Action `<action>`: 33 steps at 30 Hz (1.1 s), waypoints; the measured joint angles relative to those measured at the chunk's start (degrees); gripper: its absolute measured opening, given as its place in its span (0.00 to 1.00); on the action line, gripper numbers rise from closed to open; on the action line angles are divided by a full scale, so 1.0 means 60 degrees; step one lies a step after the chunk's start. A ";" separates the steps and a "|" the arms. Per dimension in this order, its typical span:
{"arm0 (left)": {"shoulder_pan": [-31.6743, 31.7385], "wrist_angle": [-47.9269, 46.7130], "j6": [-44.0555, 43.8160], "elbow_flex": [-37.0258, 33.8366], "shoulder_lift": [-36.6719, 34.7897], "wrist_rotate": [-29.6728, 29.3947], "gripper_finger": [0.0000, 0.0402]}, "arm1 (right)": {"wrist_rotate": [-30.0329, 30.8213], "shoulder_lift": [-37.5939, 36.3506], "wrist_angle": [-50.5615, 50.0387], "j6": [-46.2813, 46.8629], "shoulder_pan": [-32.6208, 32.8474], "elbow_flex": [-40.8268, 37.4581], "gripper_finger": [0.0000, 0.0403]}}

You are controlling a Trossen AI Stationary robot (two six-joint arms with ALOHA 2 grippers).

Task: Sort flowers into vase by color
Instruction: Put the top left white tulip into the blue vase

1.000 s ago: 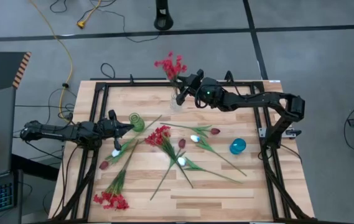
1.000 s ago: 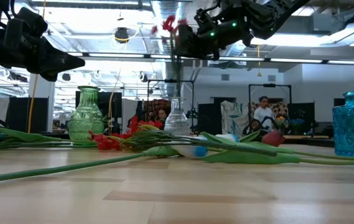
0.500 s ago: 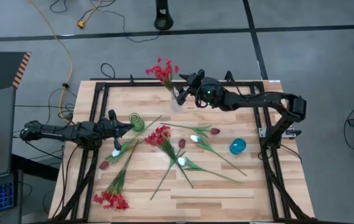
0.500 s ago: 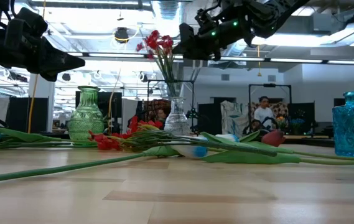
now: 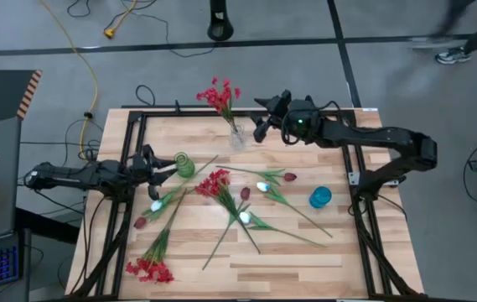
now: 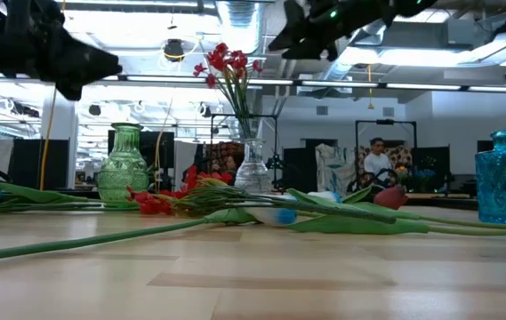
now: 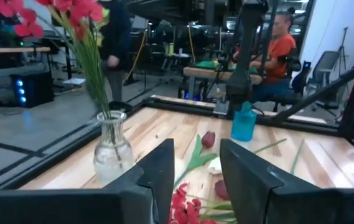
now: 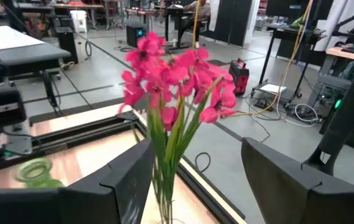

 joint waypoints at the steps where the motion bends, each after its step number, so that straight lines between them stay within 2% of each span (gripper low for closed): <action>1: 0.0000 -0.0291 -0.0008 0.0165 0.0000 0.0006 0.30 | -0.0003 -0.0178 -0.0275 0.0000 0.0040 0.0000 0.67; 6: 0.0001 -0.2082 -0.0641 0.1054 0.0120 0.0074 0.30 | -0.0004 -0.0997 -0.1495 0.0022 0.0286 0.0000 0.67; 10: 0.0000 -0.3249 -0.1274 0.1718 0.0641 0.0553 0.29 | -0.0004 -0.1552 -0.2324 0.0025 0.0510 0.0000 0.67; 20: 0.0000 -0.5759 -0.3012 0.3270 0.3407 0.1712 0.29 | -0.0004 -0.2064 -0.3107 0.0279 0.1143 0.0000 0.67; 25: 0.0000 -0.6389 -0.3784 0.3682 0.4932 0.1716 0.29 | -0.0005 -0.2016 -0.3191 0.0273 0.1402 0.0000 0.67; 33: 0.0000 -0.6413 -0.4295 0.3732 0.6773 0.1712 0.29 | -0.0007 -0.2009 -0.3466 0.0266 0.1742 0.0000 0.67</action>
